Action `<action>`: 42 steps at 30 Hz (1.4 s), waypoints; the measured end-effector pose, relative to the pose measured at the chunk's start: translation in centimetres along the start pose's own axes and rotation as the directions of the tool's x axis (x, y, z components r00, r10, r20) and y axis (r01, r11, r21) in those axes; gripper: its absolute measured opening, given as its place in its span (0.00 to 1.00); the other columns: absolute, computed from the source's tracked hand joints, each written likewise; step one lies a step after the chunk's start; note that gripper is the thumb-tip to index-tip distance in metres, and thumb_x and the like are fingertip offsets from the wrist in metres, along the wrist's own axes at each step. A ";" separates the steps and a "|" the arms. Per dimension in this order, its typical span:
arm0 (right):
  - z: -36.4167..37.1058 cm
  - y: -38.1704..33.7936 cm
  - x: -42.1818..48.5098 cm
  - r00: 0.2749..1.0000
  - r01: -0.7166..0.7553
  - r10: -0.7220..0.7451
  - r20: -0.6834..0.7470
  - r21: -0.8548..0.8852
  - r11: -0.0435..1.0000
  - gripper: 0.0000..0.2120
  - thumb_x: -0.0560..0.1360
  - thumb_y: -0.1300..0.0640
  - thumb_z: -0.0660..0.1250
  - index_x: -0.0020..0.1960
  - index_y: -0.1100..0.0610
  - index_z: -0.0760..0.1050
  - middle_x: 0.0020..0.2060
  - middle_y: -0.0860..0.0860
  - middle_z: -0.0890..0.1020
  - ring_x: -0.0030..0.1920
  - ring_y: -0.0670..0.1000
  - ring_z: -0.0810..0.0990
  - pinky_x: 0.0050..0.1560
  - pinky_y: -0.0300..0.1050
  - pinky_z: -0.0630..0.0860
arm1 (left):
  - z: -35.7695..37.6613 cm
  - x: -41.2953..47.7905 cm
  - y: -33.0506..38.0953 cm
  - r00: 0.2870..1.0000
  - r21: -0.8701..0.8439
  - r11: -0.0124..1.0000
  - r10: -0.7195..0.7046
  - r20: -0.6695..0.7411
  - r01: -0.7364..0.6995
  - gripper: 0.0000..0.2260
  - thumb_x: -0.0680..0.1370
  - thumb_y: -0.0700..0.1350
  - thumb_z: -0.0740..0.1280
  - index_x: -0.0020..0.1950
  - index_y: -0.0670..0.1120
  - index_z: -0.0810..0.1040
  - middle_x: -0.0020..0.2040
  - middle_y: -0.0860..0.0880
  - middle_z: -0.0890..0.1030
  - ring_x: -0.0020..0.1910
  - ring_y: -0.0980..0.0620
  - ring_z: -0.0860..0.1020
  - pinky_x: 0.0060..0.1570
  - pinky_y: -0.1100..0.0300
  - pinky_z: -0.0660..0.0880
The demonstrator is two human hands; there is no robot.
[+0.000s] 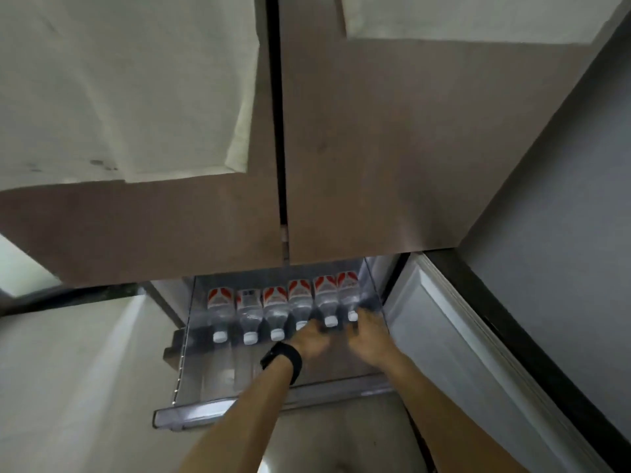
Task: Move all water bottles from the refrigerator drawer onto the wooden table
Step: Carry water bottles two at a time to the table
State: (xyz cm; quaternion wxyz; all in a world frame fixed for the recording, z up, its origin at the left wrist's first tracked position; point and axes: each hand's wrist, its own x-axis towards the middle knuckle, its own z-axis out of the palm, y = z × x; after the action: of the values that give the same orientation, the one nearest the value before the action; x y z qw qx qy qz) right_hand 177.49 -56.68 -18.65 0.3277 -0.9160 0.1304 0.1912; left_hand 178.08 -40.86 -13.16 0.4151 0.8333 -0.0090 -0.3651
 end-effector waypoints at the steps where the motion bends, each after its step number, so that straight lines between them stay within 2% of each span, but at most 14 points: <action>1: 0.3 0.3 1.5 0.999 -0.022 0.022 0.038 0.014 1.000 0.19 0.78 0.48 0.56 0.63 0.57 0.72 0.57 0.59 0.79 0.52 0.59 0.79 0.46 0.48 0.73 | 0.2 1.3 -0.1 0.999 -0.047 0.998 -0.049 0.010 0.050 0.21 0.84 0.53 0.59 0.76 0.48 0.65 0.74 0.48 0.69 0.69 0.47 0.70 0.58 0.59 0.66; 4: 0.1 -0.4 3.2 0.985 -0.174 0.169 0.045 0.127 0.977 0.24 0.81 0.49 0.58 0.73 0.59 0.65 0.58 0.58 0.77 0.57 0.59 0.78 0.55 0.51 0.75 | 1.0 4.3 -0.6 0.982 -0.216 0.959 -0.188 0.005 0.185 0.23 0.85 0.52 0.57 0.79 0.49 0.59 0.75 0.46 0.68 0.71 0.44 0.69 0.60 0.55 0.69; 6: 0.1 -0.5 4.1 0.981 -0.191 0.189 0.046 0.070 0.979 0.27 0.82 0.51 0.58 0.77 0.59 0.56 0.62 0.59 0.77 0.56 0.60 0.78 0.48 0.47 0.74 | 1.5 6.0 -1.0 0.968 -0.315 0.919 -0.250 -0.004 0.237 0.22 0.86 0.50 0.55 0.80 0.49 0.60 0.72 0.45 0.70 0.68 0.44 0.71 0.62 0.51 0.72; 8: 0.0 -0.4 4.6 0.978 -0.199 0.196 0.072 0.049 0.979 0.27 0.84 0.51 0.57 0.78 0.59 0.53 0.62 0.60 0.77 0.45 0.57 0.76 0.36 0.42 0.68 | 2.2 7.3 -1.3 0.960 -0.443 0.862 -0.278 -0.007 0.247 0.19 0.86 0.49 0.54 0.77 0.49 0.63 0.67 0.46 0.72 0.65 0.44 0.73 0.61 0.48 0.74; 12: 0.2 -1.0 5.4 0.958 -0.287 0.285 0.046 0.231 0.930 0.15 0.85 0.54 0.55 0.68 0.60 0.66 0.54 0.55 0.74 0.39 0.49 0.69 0.30 0.36 0.63 | 2.9 8.4 -1.5 0.946 -0.660 0.717 -0.324 -0.030 0.225 0.10 0.86 0.51 0.56 0.65 0.51 0.70 0.63 0.48 0.77 0.57 0.47 0.78 0.57 0.49 0.76; 15: 1.1 -0.9 5.8 0.961 -0.273 0.267 0.067 0.357 0.893 0.17 0.83 0.47 0.56 0.67 0.56 0.71 0.57 0.57 0.79 0.43 0.51 0.75 0.40 0.41 0.73 | 2.9 7.9 -1.7 0.932 -0.697 0.670 -0.364 -0.006 0.257 0.14 0.85 0.51 0.58 0.66 0.47 0.74 0.57 0.47 0.80 0.54 0.47 0.79 0.58 0.48 0.78; 19: 1.0 -0.9 4.6 0.925 -0.372 0.268 0.269 0.504 0.779 0.22 0.80 0.37 0.60 0.61 0.53 0.75 0.52 0.56 0.82 0.50 0.57 0.82 0.55 0.57 0.81 | 1.4 5.0 -2.4 0.945 -0.607 0.741 -0.322 0.056 0.288 0.15 0.84 0.55 0.59 0.63 0.47 0.77 0.56 0.47 0.84 0.54 0.49 0.81 0.49 0.54 0.77; 23: -0.3 -2.1 2.0 0.929 -0.369 0.260 0.264 0.577 0.729 0.19 0.81 0.39 0.60 0.57 0.54 0.75 0.44 0.54 0.84 0.40 0.55 0.86 0.42 0.52 0.83 | -0.2 1.9 -1.3 0.962 -0.567 0.785 -0.270 0.048 0.249 0.17 0.85 0.55 0.57 0.55 0.45 0.79 0.47 0.48 0.84 0.41 0.51 0.81 0.47 0.57 0.76; 25: -0.9 -2.2 0.2 0.937 -0.346 0.308 0.164 0.547 0.762 0.21 0.82 0.41 0.56 0.58 0.57 0.74 0.43 0.56 0.84 0.38 0.57 0.85 0.41 0.52 0.82 | -1.2 0.2 -0.4 0.962 -0.464 0.851 -0.272 0.013 0.246 0.14 0.85 0.55 0.56 0.51 0.48 0.76 0.44 0.49 0.79 0.36 0.52 0.77 0.44 0.57 0.74; 27: -1.7 -1.9 -1.8 0.961 -0.255 0.275 -0.029 0.292 0.922 0.28 0.81 0.40 0.53 0.64 0.63 0.72 0.49 0.61 0.83 0.47 0.62 0.84 0.50 0.54 0.81 | -2.8 -1.4 0.1 0.972 -0.306 0.928 -0.233 -0.030 0.213 0.11 0.85 0.54 0.57 0.49 0.50 0.73 0.45 0.48 0.78 0.34 0.53 0.74 0.37 0.60 0.72; 30: -3.8 -1.7 -5.3 0.965 -0.167 0.172 -0.198 0.042 0.985 0.26 0.83 0.47 0.55 0.72 0.66 0.60 0.61 0.66 0.78 0.59 0.66 0.78 0.56 0.53 0.74 | -5.8 -3.3 0.4 0.982 0.092 0.988 -0.107 -0.158 0.123 0.14 0.85 0.52 0.58 0.48 0.45 0.76 0.43 0.44 0.81 0.39 0.47 0.80 0.35 0.59 0.73; 35: -5.2 -2.7 -7.8 0.961 0.005 -0.070 -0.267 -0.238 0.971 0.18 0.83 0.48 0.57 0.65 0.61 0.67 0.59 0.60 0.77 0.55 0.62 0.79 0.46 0.48 0.71 | -7.0 -5.2 1.7 0.967 0.598 0.801 0.128 -0.222 0.032 0.18 0.86 0.50 0.53 0.63 0.37 0.72 0.58 0.38 0.80 0.54 0.38 0.79 0.44 0.53 0.72; 39: -4.3 -3.0 -8.7 0.941 0.102 -0.179 -0.287 -0.265 0.959 0.18 0.82 0.47 0.58 0.66 0.57 0.68 0.60 0.56 0.75 0.52 0.58 0.79 0.45 0.48 0.73 | -5.6 -4.9 0.6 0.906 0.586 0.808 0.295 -0.305 -0.065 0.17 0.84 0.55 0.56 0.62 0.42 0.69 0.52 0.42 0.81 0.47 0.41 0.80 0.38 0.52 0.71; 42: -3.8 -2.2 -8.6 0.919 0.186 -0.182 -0.350 -0.024 0.982 0.14 0.80 0.48 0.64 0.60 0.56 0.71 0.53 0.52 0.76 0.49 0.53 0.79 0.44 0.43 0.72 | -4.6 -4.3 -0.8 0.871 0.450 0.877 0.346 -0.349 -0.168 0.14 0.82 0.57 0.61 0.56 0.47 0.70 0.49 0.47 0.78 0.42 0.47 0.78 0.38 0.52 0.74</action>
State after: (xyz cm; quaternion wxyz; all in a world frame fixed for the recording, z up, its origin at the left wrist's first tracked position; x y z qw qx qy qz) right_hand 171.61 -56.49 -11.02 0.3200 -0.9420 0.1010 -0.0074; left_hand 177.51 -35.84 -9.36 0.2708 0.9504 -0.1084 -0.1078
